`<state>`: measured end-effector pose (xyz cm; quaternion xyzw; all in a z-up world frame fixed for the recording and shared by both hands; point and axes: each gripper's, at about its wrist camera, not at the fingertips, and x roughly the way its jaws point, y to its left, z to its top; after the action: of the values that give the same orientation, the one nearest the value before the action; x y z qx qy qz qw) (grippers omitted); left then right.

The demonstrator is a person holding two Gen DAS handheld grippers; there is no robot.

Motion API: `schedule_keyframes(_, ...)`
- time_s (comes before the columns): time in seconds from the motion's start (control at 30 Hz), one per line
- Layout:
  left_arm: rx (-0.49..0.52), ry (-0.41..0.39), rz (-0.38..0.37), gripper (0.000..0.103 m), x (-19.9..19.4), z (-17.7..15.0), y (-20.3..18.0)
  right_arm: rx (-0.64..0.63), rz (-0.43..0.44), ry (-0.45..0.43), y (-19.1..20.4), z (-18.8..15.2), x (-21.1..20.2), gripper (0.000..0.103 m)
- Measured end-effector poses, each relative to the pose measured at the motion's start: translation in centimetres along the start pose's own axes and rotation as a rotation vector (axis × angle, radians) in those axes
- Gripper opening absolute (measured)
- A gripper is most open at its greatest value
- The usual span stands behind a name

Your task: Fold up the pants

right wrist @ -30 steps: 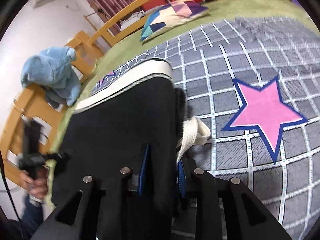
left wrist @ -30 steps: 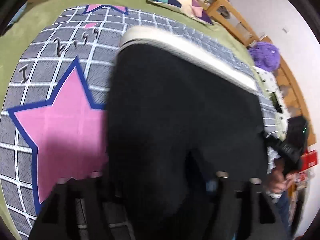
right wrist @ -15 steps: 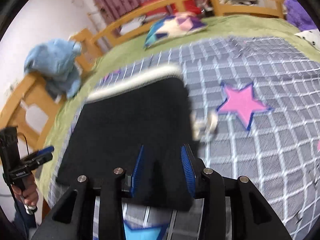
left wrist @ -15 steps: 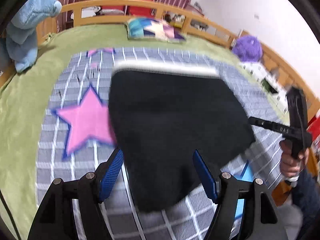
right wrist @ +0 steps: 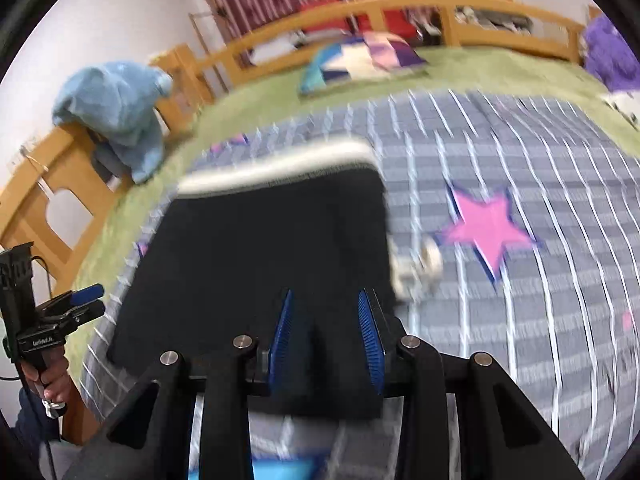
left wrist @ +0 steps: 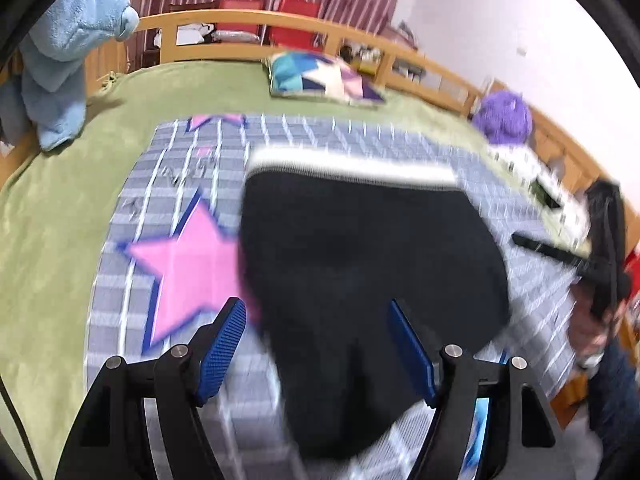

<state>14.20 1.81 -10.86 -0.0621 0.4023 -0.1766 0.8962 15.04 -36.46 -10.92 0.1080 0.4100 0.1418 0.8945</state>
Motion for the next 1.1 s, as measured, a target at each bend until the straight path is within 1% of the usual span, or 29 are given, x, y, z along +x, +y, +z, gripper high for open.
schedule_keyframes(0.07,-0.017,-0.023,-0.009,0.071,1.6,2.5,0.0,-0.031,-0.009,-0.02,1.0,2.4,1.9,0.035)
schedule_keyframes(0.13,-0.009,-0.052,-0.023,0.071,3.8,5.2,-0.7,-0.046,-0.005,-0.019,1.7,4.3,4.0,0.035)
schedule_keyframes(0.2,0.003,-0.054,-0.027,0.072,6.4,6.9,-1.8,-0.052,0.008,-0.037,2.5,5.7,5.9,0.035)
schedule_keyframes(0.23,0.02,-0.044,-0.021,0.074,7.9,7.4,-2.4,-0.062,0.0,-0.048,2.8,6.2,6.9,0.036)
schedule_keyframes(0.27,0.06,-0.017,0.035,0.076,10.5,7.9,-2.7,-0.088,-0.031,-0.043,3.1,6.6,8.7,0.035)
schedule_keyframes(0.3,0.088,0.029,0.136,0.074,13.1,7.9,-2.6,-0.119,-0.076,-0.027,3.2,6.6,10.3,0.034)
schedule_keyframes(0.33,0.093,0.084,0.176,0.074,14.9,7.6,-2.4,-0.156,-0.123,-0.018,2.9,6.4,12.4,0.033)
schedule_keyframes(0.37,0.085,0.13,0.177,0.075,16.4,7.4,-2.0,-0.182,-0.15,-0.03,2.8,6.3,13.1,0.033)
schedule_keyframes(0.4,0.08,0.104,0.15,0.076,16.3,7.2,-1.8,-0.193,-0.149,-0.035,2.8,6.4,13.1,0.033)
schedule_keyframes(0.47,0.08,0.088,0.12,0.077,15.5,7.1,-1.7,-0.181,-0.149,-0.014,2.7,6.9,13.1,0.033)
schedule_keyframes(0.53,0.075,0.105,0.126,0.077,14.8,6.6,-1.4,-0.21,-0.165,-0.009,2.9,6.5,12.9,0.033)
schedule_keyframes(0.6,0.106,0.124,0.129,0.077,13.2,5.3,-1.5,-0.219,-0.173,0.006,3.1,5.9,11.8,0.033)
schedule_keyframes(0.63,0.112,0.139,0.113,0.077,12.4,4.6,-1.4,-0.213,-0.169,0.015,3.0,5.6,11.2,0.033)
schedule_keyframes(0.7,0.08,0.175,0.044,0.077,10.3,2.2,-1.0,-0.191,-0.149,0.05,2.7,4.5,9.7,0.035)
schedule_keyframes(0.73,0.075,0.176,0.033,0.077,9.5,1.1,-0.9,-0.177,-0.129,0.077,2.4,3.6,8.9,0.035)
schedule_keyframes(0.77,0.081,0.172,0.027,0.077,8.4,-0.1,-1.0,-0.174,-0.121,0.085,2.2,2.4,8.0,0.035)
schedule_keyframes(0.83,0.09,0.174,0.013,0.078,6.7,-2.5,-1.4,-0.194,-0.135,0.054,2.3,0.0,5.9,0.036)
schedule_keyframes(0.87,0.084,0.173,0.013,0.078,6.1,-3.4,-1.5,-0.192,-0.135,0.051,2.3,-1.2,4.7,0.036)
schedule_keyframes(0.9,0.061,0.183,-0.003,0.079,5.5,-4.5,-1.6,-0.175,-0.121,0.061,2.3,-2.0,4.0,0.036)
schedule_keyframes(0.97,0.022,0.229,-0.037,0.079,5.1,-5.7,-1.4,-0.133,-0.099,0.087,2.1,-4.0,2.9,0.036)
schedule_keyframes(1.0,0.017,0.236,-0.027,0.079,4.8,-6.3,-1.5,-0.122,-0.095,0.106,2.1,-5.0,2.7,0.036)
schedule_keyframes(1.03,0.028,0.239,0.003,0.079,4.2,-6.7,-1.7,-0.112,-0.092,0.127,2.2,-5.8,2.7,0.036)
schedule_keyframes(1.1,0.006,0.255,-0.004,0.078,2.8,-6.6,-1.8,-0.088,-0.092,0.182,2.3,-7.6,2.6,0.036)
